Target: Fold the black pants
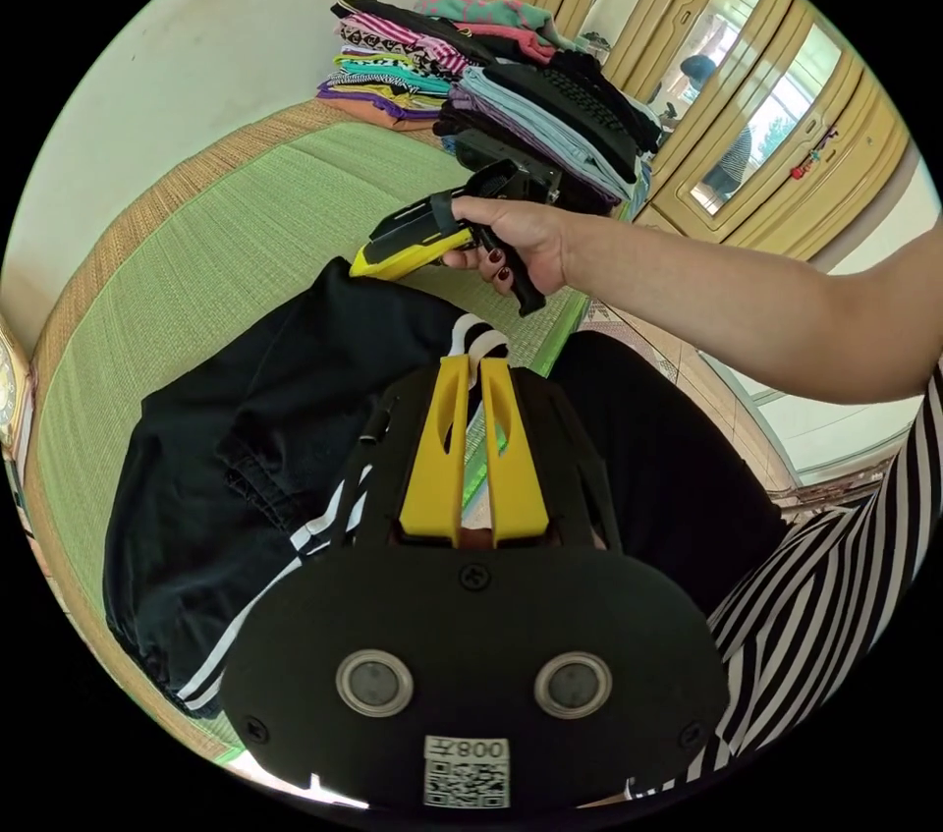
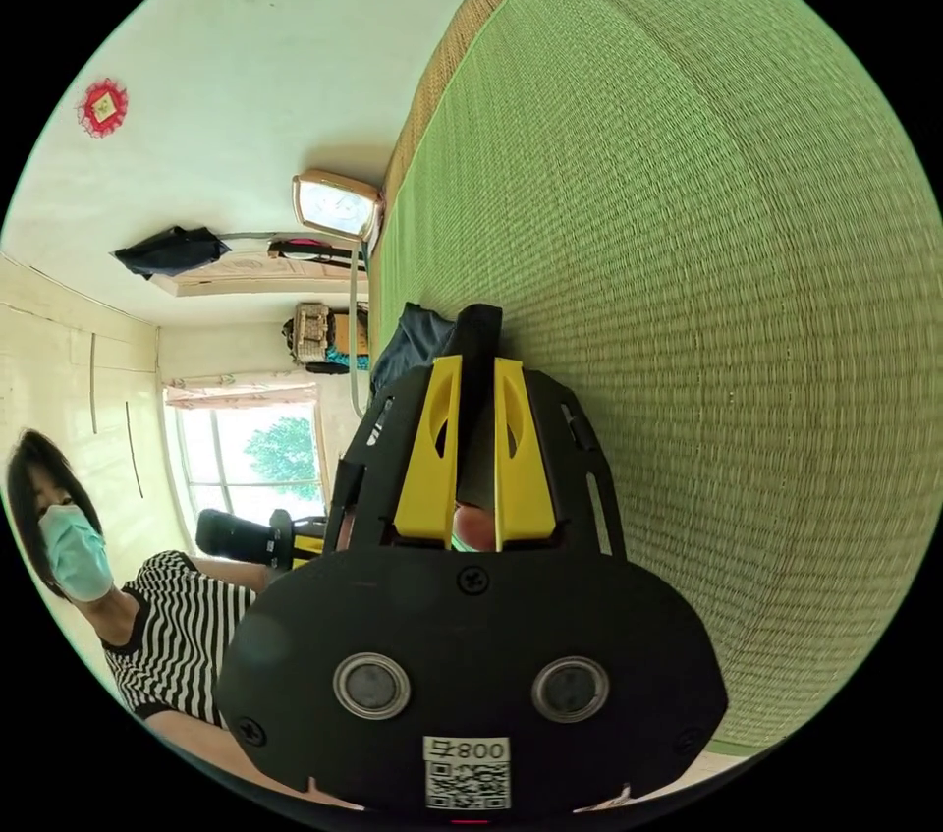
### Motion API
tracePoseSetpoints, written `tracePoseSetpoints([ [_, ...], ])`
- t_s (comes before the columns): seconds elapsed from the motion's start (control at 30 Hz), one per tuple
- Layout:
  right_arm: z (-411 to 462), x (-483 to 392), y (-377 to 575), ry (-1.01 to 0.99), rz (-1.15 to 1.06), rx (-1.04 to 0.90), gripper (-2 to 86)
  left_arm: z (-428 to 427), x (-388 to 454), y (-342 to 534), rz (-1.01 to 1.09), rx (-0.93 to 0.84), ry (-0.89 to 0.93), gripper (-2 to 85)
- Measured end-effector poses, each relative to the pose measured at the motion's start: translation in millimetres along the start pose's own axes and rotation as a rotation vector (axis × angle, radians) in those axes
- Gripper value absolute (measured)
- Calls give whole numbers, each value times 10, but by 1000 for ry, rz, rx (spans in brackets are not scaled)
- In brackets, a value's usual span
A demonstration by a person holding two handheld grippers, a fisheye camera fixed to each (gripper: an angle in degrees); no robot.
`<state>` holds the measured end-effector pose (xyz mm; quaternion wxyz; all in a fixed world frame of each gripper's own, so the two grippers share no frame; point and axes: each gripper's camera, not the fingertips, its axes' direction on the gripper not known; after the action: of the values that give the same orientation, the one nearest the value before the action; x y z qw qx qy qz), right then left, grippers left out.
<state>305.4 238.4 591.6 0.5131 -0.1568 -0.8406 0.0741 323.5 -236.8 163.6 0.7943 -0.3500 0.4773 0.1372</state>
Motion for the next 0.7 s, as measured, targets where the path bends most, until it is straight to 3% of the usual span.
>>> tracePoseSetpoints([
  [0.13, -170, 75, -4, -67, 42, 72, 66, 0, 19, 92, -7, 10, 4, 23],
  [0.47, 106, 65, -201, -53, 82, -21, 70, 9, 3, 329, 7, 14, -2, 23],
  [0.7, 87, 37, -169, -125, 85, 42, 72, -18, -96, 557, 2, 25, 7, 24],
])
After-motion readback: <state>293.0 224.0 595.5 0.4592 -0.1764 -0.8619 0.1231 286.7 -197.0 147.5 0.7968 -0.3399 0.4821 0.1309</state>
